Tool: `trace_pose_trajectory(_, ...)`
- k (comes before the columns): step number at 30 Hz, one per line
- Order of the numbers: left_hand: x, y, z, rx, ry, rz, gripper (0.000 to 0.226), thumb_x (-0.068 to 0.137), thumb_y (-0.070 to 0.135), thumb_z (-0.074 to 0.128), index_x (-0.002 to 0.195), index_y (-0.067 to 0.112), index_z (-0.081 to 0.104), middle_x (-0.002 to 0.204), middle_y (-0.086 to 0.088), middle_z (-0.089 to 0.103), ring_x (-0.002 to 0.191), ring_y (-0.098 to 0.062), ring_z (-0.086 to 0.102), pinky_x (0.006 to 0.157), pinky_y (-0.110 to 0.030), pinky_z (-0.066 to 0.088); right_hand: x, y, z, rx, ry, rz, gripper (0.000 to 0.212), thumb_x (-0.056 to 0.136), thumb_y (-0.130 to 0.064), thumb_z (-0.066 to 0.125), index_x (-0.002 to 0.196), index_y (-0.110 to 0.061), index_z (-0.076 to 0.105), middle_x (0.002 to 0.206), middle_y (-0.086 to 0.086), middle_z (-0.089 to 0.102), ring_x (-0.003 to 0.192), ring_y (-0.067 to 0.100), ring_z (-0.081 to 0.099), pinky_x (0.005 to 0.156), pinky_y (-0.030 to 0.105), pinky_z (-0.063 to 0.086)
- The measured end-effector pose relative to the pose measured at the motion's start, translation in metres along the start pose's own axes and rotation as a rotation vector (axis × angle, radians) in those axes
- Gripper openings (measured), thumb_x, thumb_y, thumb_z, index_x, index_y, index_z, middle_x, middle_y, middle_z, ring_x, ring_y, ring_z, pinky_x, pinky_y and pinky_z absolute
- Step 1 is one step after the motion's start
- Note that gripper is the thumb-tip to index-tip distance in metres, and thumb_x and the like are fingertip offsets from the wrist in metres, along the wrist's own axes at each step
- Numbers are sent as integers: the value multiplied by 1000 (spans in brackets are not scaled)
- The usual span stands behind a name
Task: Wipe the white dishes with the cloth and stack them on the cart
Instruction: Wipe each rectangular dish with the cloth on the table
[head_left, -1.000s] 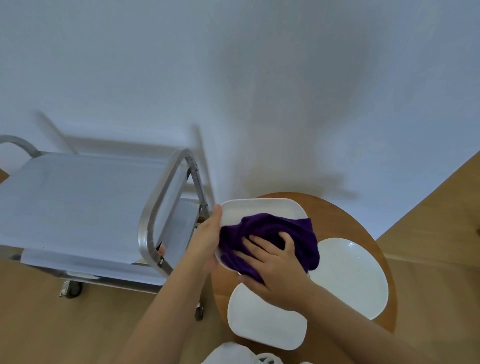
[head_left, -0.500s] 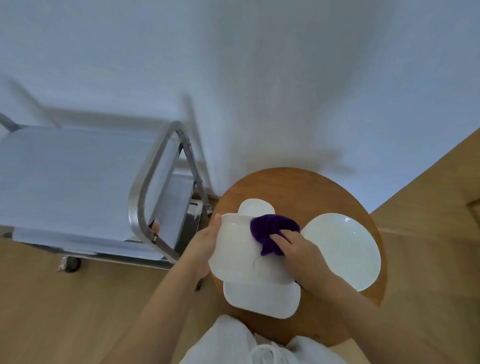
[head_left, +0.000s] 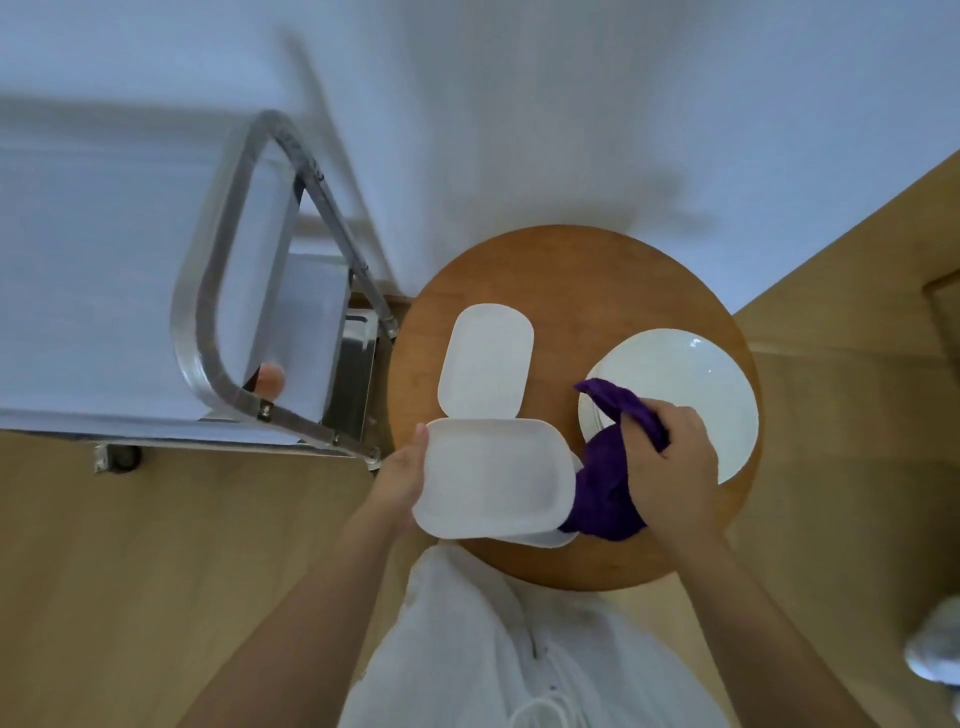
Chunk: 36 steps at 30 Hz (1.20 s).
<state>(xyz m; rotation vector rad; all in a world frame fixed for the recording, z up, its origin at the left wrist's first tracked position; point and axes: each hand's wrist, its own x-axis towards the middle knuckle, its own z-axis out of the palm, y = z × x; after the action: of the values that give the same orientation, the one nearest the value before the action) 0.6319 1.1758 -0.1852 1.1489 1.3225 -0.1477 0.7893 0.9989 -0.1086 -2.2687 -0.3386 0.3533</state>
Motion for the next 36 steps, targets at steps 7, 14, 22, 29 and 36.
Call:
trace_pose_trajectory(7,31,-21,12,111,-32,32,44,94,59,37,93,24,64,96,-2,67,90,-20,64,67,-30,49,-1,-9,-18,171,57,-19,14,92,-16,56,100,-27,56,90,-12,55,84,1,54,64,8,39)
trace_pose_trajectory(14,47,-32,27,460,206,186,33,101,40,36,110,20,61,104,-2,60,104,-27,59,85,-38,47,6,-22,-30,357,188,-10,5,81,-31,54,82,-27,57,68,-20,56,66,-5,53,54,5,40)
trace_pose_trajectory(22,52,-30,44,739,319,110,41,101,36,39,130,11,54,131,-12,47,121,-27,44,106,-39,37,21,-32,-22,473,112,17,12,82,-29,54,85,-19,61,67,-21,58,66,-4,54,56,8,41)
trace_pose_trajectory(29,67,-13,44,659,274,70,49,100,41,40,142,16,41,145,-10,42,134,-31,36,109,-48,33,24,-24,7,497,-58,156,11,83,-33,60,90,-25,63,74,-14,63,70,-2,59,55,13,48)
trace_pose_trajectory(36,119,16,36,242,278,-167,34,97,41,49,104,9,58,103,-10,60,102,-33,60,89,-44,48,38,-23,28,482,-127,231,5,90,-26,57,89,-31,57,77,-24,63,77,-7,60,54,11,50)
